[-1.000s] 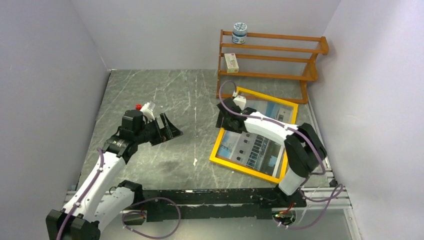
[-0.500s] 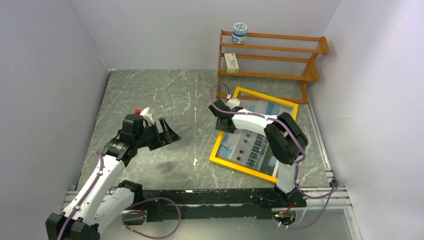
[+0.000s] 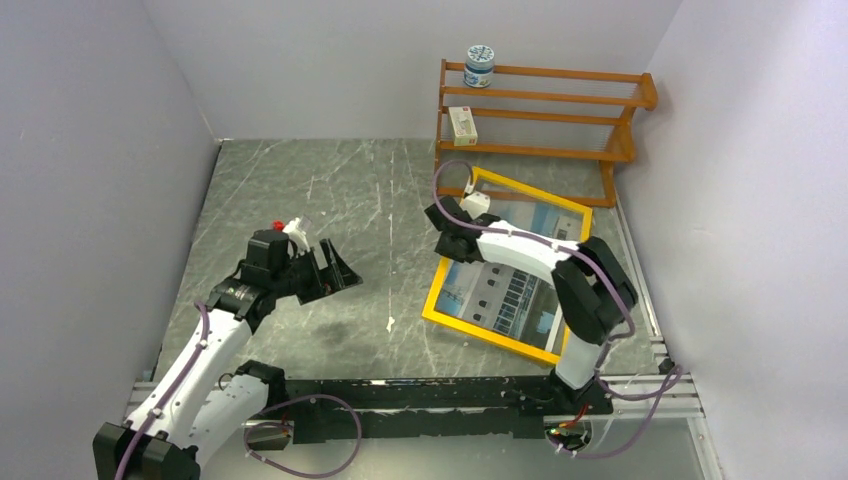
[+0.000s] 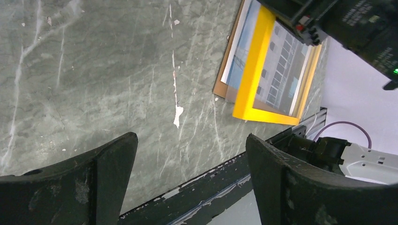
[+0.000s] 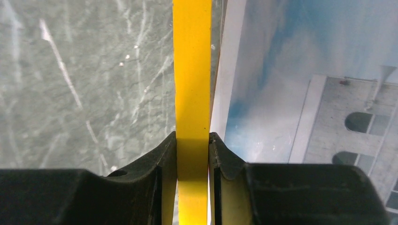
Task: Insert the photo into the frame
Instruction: Pick up the photo frame from the center of the board.
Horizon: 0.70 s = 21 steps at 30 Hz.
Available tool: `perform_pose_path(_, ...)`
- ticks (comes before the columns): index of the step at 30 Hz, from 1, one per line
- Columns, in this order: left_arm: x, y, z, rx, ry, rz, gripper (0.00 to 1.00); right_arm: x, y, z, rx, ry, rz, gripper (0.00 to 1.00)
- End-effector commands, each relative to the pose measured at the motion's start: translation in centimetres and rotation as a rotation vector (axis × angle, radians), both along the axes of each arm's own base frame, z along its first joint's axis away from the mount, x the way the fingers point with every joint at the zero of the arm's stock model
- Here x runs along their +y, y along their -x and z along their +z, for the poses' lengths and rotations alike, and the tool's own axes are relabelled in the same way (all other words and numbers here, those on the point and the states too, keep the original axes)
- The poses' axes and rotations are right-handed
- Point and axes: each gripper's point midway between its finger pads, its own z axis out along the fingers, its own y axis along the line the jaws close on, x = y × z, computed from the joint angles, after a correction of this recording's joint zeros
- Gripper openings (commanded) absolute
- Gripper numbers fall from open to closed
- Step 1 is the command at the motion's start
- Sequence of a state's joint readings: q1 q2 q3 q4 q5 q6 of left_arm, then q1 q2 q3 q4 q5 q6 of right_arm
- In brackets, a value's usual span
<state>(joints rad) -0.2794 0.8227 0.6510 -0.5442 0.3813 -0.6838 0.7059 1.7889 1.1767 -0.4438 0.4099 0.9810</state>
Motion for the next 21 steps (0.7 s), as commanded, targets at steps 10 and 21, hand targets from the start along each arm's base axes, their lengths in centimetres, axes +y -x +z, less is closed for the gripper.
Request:
perform_pose_path(10, -3.7, 0.9, 6.0, -0.173, 0.208, -0.215, 0.94, -0.3, 2.4, 9.7, -0.172, -0.237, 0.021, 0.04)
perform_pose_path(21, -5.0, 1.1, 7.6, -0.172, 0.324, -0.262, 0.94, -3.2, 4.9, 13.4, -0.213, -0.25, -0.013, 0.04)
